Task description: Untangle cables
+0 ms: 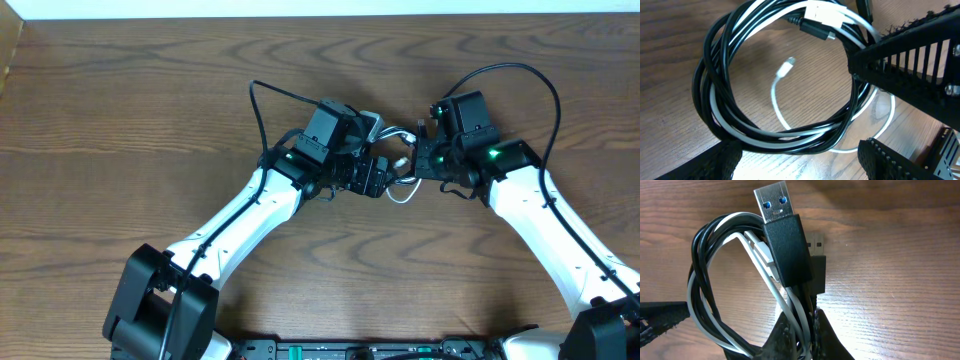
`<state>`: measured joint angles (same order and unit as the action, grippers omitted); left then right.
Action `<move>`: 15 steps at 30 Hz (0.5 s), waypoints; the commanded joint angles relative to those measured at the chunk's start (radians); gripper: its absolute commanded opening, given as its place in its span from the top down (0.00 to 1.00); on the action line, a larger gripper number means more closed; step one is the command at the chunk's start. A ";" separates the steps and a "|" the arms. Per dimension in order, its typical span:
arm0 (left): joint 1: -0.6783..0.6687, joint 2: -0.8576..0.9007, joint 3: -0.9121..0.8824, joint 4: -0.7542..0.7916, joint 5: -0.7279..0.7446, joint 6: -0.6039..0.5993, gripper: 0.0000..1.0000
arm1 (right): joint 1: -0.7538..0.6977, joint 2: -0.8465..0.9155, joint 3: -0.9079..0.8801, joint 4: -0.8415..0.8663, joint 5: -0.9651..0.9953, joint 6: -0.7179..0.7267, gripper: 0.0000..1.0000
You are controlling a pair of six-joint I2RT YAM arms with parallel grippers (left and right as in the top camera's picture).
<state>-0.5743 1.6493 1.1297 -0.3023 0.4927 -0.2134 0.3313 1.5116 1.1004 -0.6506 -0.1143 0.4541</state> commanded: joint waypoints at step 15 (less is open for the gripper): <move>0.001 0.091 -0.013 0.031 -0.172 -0.010 0.21 | -0.005 -0.046 0.018 0.003 -0.066 -0.033 0.99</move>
<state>-0.5739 1.6962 1.1297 -0.2852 0.3668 -0.2138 0.3309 1.5021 1.1004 -0.6510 -0.1463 0.4400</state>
